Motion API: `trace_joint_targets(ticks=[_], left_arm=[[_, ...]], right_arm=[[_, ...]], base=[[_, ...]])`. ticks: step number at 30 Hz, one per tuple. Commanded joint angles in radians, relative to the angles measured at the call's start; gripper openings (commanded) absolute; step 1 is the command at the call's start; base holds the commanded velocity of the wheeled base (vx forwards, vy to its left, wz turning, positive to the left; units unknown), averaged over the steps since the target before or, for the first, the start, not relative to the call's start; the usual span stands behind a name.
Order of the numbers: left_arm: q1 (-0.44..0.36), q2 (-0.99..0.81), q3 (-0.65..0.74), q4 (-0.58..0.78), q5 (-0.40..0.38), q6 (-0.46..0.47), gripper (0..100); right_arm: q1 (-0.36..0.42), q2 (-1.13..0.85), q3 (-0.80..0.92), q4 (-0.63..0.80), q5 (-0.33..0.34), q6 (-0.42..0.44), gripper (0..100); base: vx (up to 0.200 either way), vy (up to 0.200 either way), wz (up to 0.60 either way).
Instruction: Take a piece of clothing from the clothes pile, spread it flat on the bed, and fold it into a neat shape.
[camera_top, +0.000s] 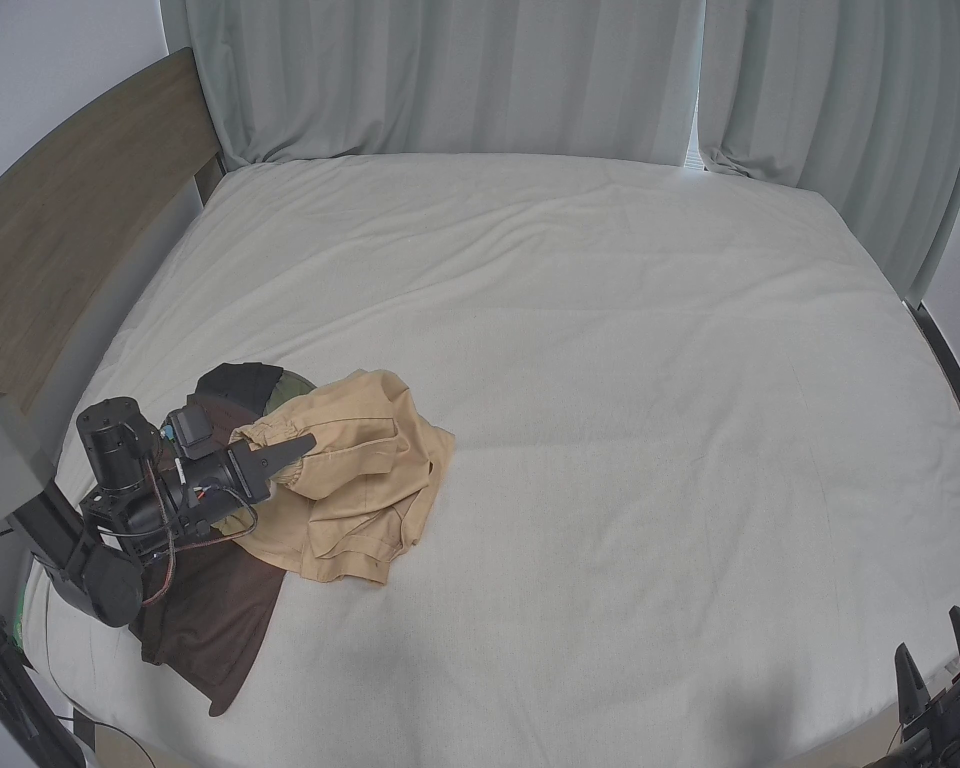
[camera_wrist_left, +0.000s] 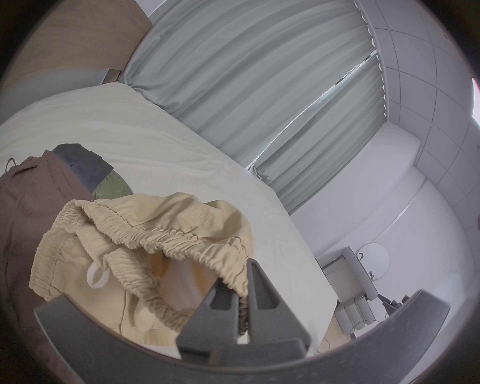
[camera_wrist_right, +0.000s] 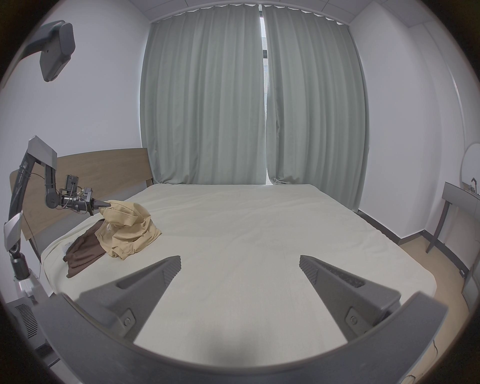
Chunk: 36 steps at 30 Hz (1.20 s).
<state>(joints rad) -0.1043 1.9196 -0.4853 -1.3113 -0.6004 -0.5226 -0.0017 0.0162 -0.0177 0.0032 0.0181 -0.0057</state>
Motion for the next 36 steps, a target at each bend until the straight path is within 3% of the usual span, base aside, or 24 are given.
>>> trace_joint_targets(ticks=[1,5,15,23,36], left_arm=[[-0.037,-0.060,0.016,0.004,0.027,-0.014,0],[-0.101,-0.076,0.022,-0.011,0.082,-0.070,0],[-0.224,-0.082,-0.045,-0.039,0.337,-0.217,0],[-0.307,-0.149,-0.059,-0.002,0.401,-0.390,0],[-0.433,-0.188,-0.170,0.121,0.562,-0.490,0]], right_arm=[[0.000,-0.016,0.016,0.000,0.000,0.000,100],[0.000,-0.016,0.016,0.000,0.000,0.000,100],[0.000,-0.016,0.016,0.000,0.000,-0.002,100],[0.000,-0.016,0.016,0.000,0.000,-0.002,100],[0.000,-0.016,0.016,0.000,0.000,-0.002,100]], base=[[0.000,0.000,0.00],[0.000,0.000,0.00],[0.000,0.000,0.00],[0.000,0.000,0.00],[0.000,0.000,0.00]])
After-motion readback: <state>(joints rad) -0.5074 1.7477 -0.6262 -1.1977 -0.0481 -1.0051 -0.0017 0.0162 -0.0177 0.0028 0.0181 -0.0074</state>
